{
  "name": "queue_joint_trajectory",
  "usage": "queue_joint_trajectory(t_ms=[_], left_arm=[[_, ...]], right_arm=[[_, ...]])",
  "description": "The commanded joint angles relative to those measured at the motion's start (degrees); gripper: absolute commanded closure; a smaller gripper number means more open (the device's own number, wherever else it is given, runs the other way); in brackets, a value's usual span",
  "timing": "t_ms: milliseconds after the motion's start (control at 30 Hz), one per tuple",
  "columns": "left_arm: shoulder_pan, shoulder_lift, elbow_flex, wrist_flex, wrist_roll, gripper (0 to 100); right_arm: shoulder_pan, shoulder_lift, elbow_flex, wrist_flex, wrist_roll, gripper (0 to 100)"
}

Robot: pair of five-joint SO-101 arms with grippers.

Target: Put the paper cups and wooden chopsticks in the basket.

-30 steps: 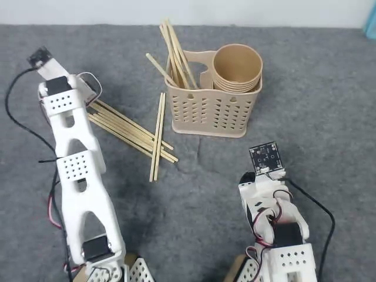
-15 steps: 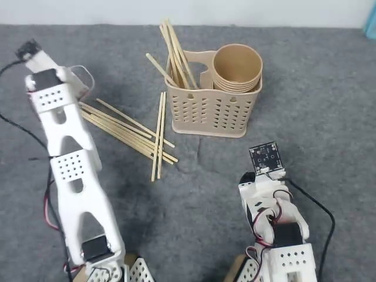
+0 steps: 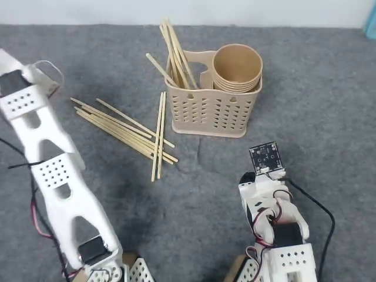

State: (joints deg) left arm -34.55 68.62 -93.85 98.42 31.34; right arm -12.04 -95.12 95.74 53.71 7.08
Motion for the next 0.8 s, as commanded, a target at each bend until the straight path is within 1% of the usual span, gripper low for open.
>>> queue_joint_trajectory(t_ms=[0,100,267,367,467,500,567,700,767], left_arm=[[-1.0,-8.5,1.9,2.7,0.4,99],[-1.0,-14.8,11.0,2.7,0.4,99],[1.1,-28.9,31.9,2.2,-0.1,99],[2.5,-33.8,40.9,-2.6,-1.6,99],[2.6,-34.1,46.1,-9.8,-1.4,99],[2.6,-33.7,47.3,-10.7,-1.3,98],[2.9,-32.3,48.7,-11.1,-1.3,93],[3.1,-28.7,48.6,-11.3,-1.2,76],[4.0,-27.0,48.6,-12.0,-0.1,70]], right_arm=[[0.4,-0.6,1.1,-0.1,-0.1,99.0],[0.4,-0.7,1.1,-0.1,-0.1,99.0],[0.4,-0.7,1.1,-0.1,-0.1,99.0],[0.4,-0.7,1.1,-0.1,-0.1,99.0],[0.4,-0.6,1.1,-0.1,-0.1,99.0],[0.4,-0.6,1.1,-0.1,-0.1,99.0],[0.4,-0.6,1.1,0.0,-0.1,99.0],[0.4,-0.6,1.1,0.0,-0.1,99.0],[0.4,-0.6,1.1,0.0,-0.1,99.0]])
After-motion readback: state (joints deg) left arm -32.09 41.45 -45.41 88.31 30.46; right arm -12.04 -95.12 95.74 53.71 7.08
